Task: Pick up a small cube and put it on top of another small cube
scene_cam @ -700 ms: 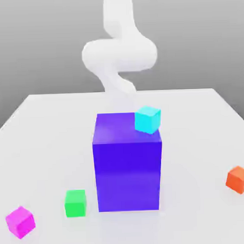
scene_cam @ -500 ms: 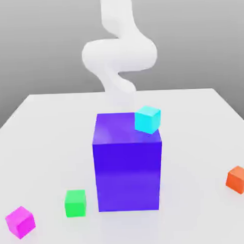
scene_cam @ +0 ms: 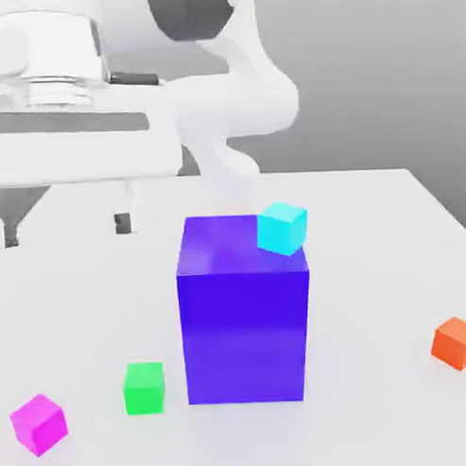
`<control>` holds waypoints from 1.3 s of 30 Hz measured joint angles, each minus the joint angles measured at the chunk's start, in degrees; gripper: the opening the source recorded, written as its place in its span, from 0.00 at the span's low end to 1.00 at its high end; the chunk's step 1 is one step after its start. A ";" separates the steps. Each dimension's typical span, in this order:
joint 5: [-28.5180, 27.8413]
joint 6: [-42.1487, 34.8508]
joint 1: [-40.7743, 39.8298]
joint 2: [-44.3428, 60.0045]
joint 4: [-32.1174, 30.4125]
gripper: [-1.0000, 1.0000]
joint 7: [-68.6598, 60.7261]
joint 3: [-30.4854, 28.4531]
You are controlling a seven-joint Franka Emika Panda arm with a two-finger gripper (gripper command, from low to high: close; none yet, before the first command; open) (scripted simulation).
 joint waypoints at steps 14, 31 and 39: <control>10.25 7.14 -10.55 23.89 -1.56 0.50 -37.66 0.00; 11.48 9.76 -14.50 28.88 -1.29 0.00 -42.77 2.75; -4.52 7.96 -9.57 12.21 -14.05 0.00 -55.31 2.55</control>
